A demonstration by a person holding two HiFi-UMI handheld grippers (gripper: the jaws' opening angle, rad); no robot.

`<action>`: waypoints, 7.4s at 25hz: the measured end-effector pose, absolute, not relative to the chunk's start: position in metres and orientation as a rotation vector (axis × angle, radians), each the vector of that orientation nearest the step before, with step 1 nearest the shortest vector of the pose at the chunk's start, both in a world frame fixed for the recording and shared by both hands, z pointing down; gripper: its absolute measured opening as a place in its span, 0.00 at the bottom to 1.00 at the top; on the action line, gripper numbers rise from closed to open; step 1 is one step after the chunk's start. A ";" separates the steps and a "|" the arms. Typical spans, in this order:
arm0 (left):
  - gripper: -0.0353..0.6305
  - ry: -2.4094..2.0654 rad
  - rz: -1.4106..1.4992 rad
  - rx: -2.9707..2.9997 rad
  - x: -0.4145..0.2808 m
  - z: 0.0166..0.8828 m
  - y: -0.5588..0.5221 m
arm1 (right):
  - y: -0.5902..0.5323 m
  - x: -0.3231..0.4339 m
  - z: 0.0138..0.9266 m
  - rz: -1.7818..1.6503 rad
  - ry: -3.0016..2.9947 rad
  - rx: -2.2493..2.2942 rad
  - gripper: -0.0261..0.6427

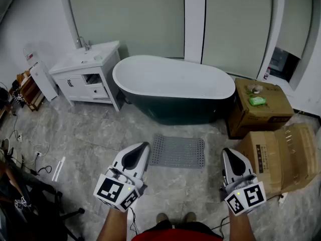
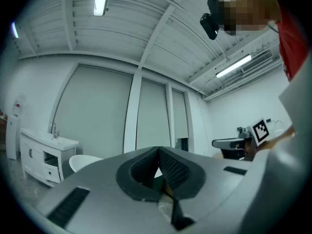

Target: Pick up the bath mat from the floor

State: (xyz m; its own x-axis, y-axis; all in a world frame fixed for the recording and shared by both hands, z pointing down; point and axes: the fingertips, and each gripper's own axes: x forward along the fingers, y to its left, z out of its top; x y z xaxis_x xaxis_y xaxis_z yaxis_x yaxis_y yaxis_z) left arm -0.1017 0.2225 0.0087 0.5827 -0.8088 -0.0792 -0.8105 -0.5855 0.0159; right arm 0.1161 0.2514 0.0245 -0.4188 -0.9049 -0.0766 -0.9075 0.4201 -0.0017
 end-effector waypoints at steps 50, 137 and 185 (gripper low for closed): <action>0.07 1.582 0.061 -2.736 -0.164 0.059 0.048 | 0.095 0.141 0.079 -0.014 2.553 -1.831 0.04; 0.29 2.017 -0.973 -2.933 -0.197 0.945 -0.235 | -0.173 0.289 0.948 -0.997 2.676 -2.201 0.33; 0.19 1.859 -1.148 -3.186 -0.173 1.054 -0.225 | -0.180 0.285 1.069 -1.337 2.587 -2.113 0.16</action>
State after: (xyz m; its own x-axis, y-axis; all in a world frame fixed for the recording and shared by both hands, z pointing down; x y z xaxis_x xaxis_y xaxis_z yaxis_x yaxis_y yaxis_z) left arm -0.1734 -0.2254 1.0540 0.4398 -0.4984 0.7471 -0.8912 -0.3451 0.2945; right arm 0.2852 -0.1796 1.0695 -0.2430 -0.6377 0.7310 -0.9651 0.0833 -0.2481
